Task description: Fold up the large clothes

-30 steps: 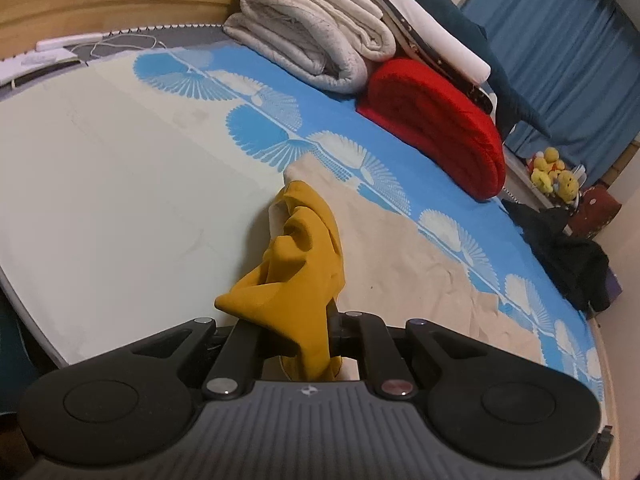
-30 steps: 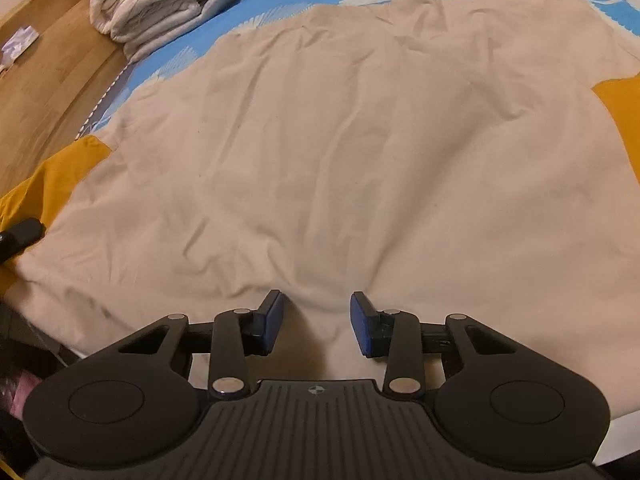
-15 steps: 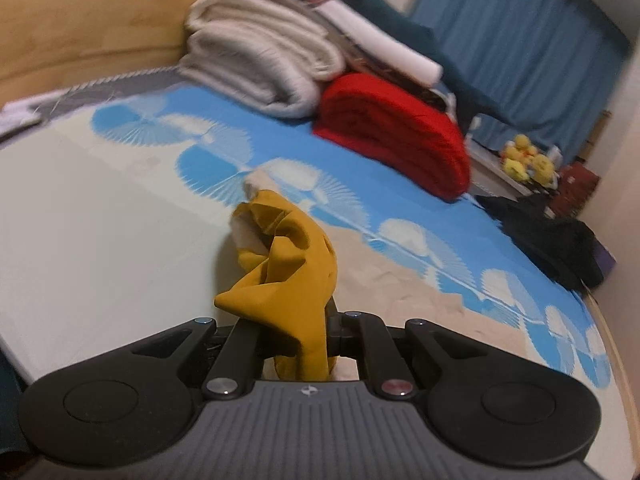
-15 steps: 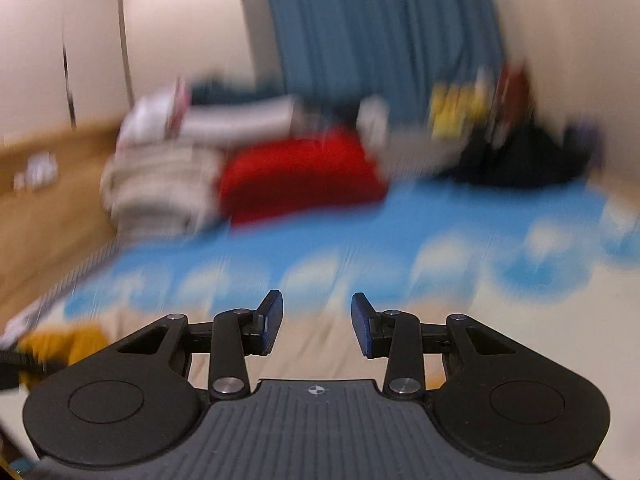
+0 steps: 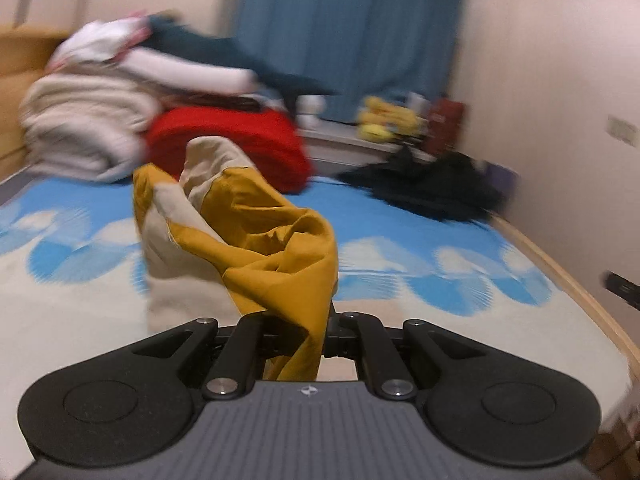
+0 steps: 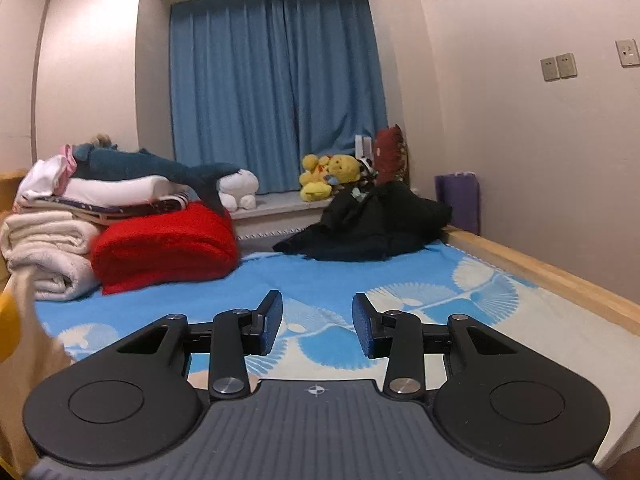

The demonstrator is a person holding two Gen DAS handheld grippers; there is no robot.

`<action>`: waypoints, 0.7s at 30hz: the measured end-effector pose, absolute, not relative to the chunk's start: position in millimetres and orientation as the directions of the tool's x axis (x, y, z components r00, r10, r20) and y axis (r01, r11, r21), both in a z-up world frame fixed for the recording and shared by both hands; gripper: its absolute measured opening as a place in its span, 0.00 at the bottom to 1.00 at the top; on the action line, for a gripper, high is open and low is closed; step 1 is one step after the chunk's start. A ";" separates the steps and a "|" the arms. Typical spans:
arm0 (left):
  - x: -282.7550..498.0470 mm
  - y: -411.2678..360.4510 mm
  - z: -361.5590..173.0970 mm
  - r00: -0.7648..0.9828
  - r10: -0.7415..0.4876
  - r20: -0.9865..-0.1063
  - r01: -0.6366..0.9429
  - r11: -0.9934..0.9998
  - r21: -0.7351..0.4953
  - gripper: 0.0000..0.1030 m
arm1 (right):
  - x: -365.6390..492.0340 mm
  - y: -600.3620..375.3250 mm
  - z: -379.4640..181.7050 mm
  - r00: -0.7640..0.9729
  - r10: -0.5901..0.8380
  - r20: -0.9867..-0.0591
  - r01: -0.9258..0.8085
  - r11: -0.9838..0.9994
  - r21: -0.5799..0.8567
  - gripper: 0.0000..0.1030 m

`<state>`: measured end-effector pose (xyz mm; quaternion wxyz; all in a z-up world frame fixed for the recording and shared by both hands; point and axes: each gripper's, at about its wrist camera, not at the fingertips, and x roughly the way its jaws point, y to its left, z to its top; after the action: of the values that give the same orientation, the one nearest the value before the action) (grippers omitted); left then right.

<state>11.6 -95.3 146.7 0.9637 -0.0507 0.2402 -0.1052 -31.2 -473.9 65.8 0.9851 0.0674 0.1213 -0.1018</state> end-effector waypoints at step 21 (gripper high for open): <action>58.4 -153.4 99.5 0.541 -0.540 -0.645 0.658 0.749 -0.075 0.56 | 14.6 -443.1 34.4 0.858 0.150 -0.491 -0.047 0.975 0.216 0.48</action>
<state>58.4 -153.4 99.5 0.8734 0.0883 0.3344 -0.3427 14.6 -443.1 34.4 0.9589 0.0987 0.2612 0.0513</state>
